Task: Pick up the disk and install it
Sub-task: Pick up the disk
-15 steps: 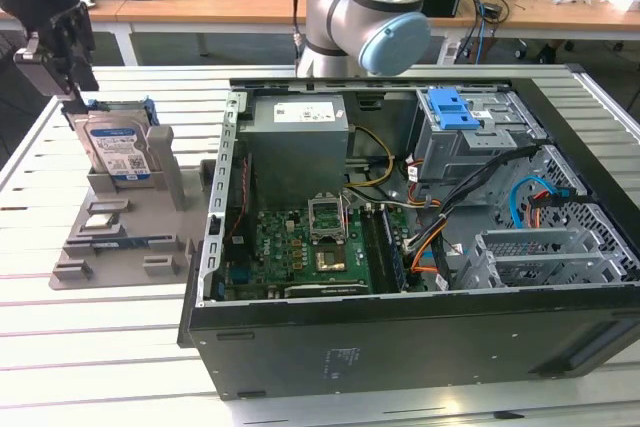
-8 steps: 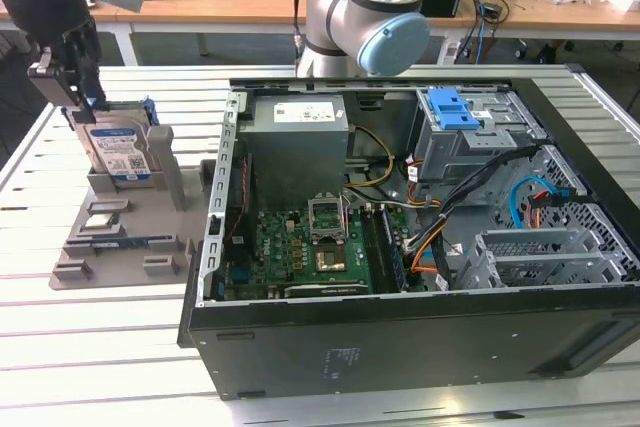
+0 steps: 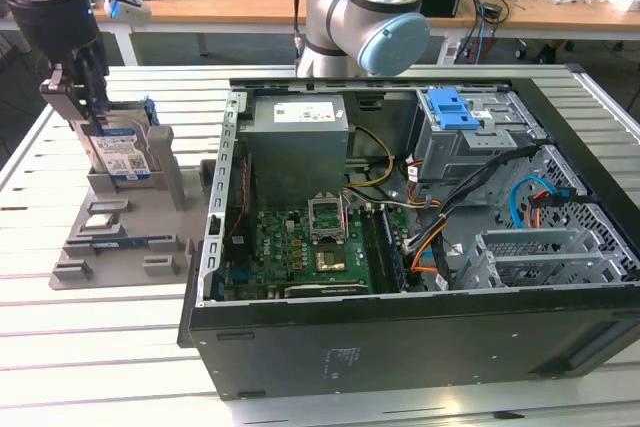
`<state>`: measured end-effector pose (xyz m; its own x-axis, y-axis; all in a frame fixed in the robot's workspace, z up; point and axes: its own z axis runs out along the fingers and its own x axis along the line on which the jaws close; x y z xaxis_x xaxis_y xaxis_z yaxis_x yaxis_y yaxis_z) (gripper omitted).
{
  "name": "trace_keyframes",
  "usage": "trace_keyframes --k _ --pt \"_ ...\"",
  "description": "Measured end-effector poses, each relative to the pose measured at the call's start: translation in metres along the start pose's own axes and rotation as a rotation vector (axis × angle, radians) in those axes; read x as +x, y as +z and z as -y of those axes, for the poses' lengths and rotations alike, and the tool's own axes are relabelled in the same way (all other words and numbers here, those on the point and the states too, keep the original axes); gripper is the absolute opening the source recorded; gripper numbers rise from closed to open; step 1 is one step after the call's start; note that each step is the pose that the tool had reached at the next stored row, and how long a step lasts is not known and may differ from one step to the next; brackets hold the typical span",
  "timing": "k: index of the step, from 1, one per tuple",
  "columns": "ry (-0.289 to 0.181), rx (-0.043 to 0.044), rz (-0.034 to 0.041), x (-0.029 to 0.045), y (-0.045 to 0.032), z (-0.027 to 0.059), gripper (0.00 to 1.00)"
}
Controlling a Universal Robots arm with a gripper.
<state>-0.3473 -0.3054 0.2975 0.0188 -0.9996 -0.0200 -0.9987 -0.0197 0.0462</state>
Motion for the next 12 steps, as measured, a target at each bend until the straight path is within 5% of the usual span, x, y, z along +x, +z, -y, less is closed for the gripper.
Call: trace_keyframes --k 5,12 --pt "-0.002 0.0 0.0 0.0002 0.0102 0.0005 0.54" --pt "-0.002 -0.0001 -0.0002 0.0 0.0109 0.0005 0.54"
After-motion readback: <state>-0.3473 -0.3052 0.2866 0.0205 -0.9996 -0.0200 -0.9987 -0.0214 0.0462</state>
